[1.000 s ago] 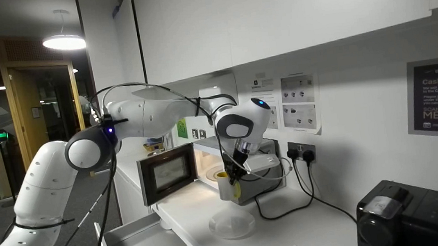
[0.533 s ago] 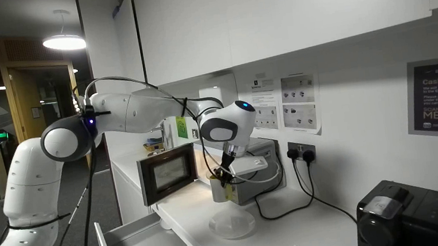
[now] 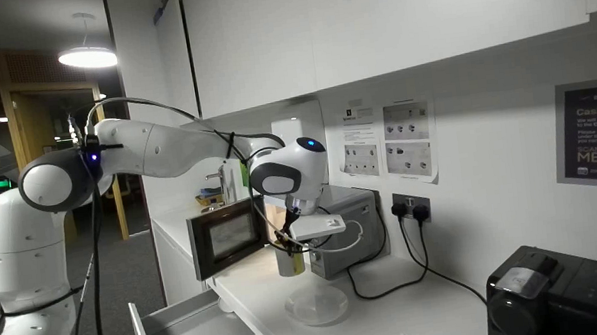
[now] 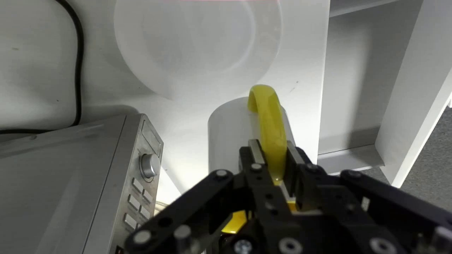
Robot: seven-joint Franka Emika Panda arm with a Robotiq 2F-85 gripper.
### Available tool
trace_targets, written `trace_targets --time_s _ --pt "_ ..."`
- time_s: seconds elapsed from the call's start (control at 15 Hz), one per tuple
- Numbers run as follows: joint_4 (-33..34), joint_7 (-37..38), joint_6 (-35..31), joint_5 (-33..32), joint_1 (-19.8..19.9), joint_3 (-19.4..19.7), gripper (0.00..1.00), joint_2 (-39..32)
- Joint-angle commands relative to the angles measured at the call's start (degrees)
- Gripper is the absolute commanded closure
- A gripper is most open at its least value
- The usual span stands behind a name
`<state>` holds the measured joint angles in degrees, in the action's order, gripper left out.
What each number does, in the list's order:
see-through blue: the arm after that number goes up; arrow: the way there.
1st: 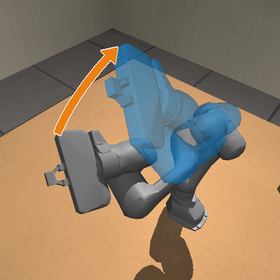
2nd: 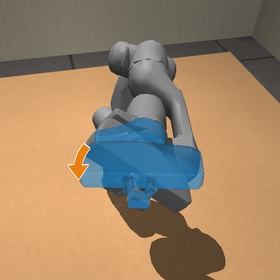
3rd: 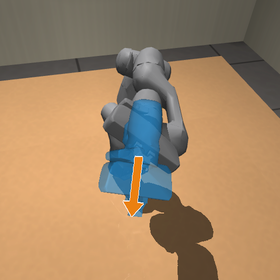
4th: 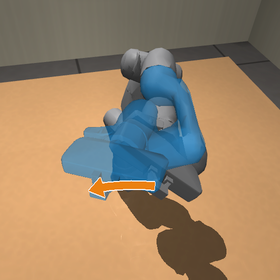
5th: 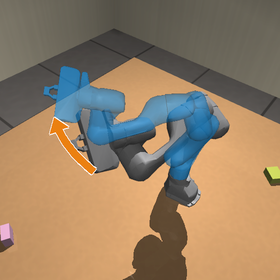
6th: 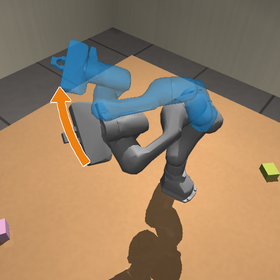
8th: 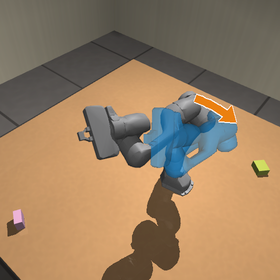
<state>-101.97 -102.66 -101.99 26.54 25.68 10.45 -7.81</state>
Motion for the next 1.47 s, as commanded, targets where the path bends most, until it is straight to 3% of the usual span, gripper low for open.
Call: trace_targets --time_s 0.0,0.53,1.4 --pt "-7.27 3.45 -4.26 2.80 -2.57 2.05 0.96 6.49" --pt "-16.61 10.67 -12.60 6.16 -5.79 3.26 0.96 12.25" --pt "-29.83 15.74 -29.04 19.59 -11.95 2.40 0.96 18.92"
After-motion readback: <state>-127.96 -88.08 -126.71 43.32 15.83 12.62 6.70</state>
